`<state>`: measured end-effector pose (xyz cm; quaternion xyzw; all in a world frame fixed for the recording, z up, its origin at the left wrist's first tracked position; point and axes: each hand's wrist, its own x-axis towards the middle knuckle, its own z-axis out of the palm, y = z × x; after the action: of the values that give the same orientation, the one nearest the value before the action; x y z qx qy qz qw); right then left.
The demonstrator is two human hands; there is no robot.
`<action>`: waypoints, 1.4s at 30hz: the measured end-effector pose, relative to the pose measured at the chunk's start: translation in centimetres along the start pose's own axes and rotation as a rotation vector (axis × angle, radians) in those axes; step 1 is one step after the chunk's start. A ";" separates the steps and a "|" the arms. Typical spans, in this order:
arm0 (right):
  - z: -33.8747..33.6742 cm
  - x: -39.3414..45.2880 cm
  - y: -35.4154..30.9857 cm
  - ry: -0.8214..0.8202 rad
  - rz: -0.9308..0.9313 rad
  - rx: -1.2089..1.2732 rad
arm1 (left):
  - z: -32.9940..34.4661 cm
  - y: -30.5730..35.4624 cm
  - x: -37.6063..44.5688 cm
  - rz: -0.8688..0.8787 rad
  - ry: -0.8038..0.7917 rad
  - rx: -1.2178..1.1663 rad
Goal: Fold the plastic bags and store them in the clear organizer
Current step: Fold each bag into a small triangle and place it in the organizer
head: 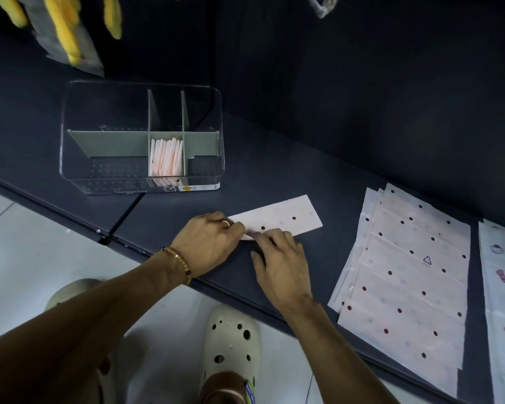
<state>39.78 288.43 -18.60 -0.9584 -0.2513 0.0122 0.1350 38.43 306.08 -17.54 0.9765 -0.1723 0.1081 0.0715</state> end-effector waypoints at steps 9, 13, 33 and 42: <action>-1.1 1.7 2.0 0.021 0.509 0.892 | -0.1 0.8 0.6 -0.595 -0.118 -0.970; -1.1 1.9 2.8 0.025 0.700 1.015 | 1.0 1.7 1.5 -0.665 -0.098 -0.722; -0.4 6.5 2.2 -0.129 0.691 0.422 | 3.4 -0.1 1.2 -0.192 -0.255 -0.120; 0.3 2.0 1.3 0.382 0.357 0.154 | 2.2 1.8 1.5 -0.262 -0.145 0.050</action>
<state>42.15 288.40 -19.10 -0.9593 -0.0465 -0.1262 0.2483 39.56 303.53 -19.10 0.9973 -0.0452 0.0313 0.0483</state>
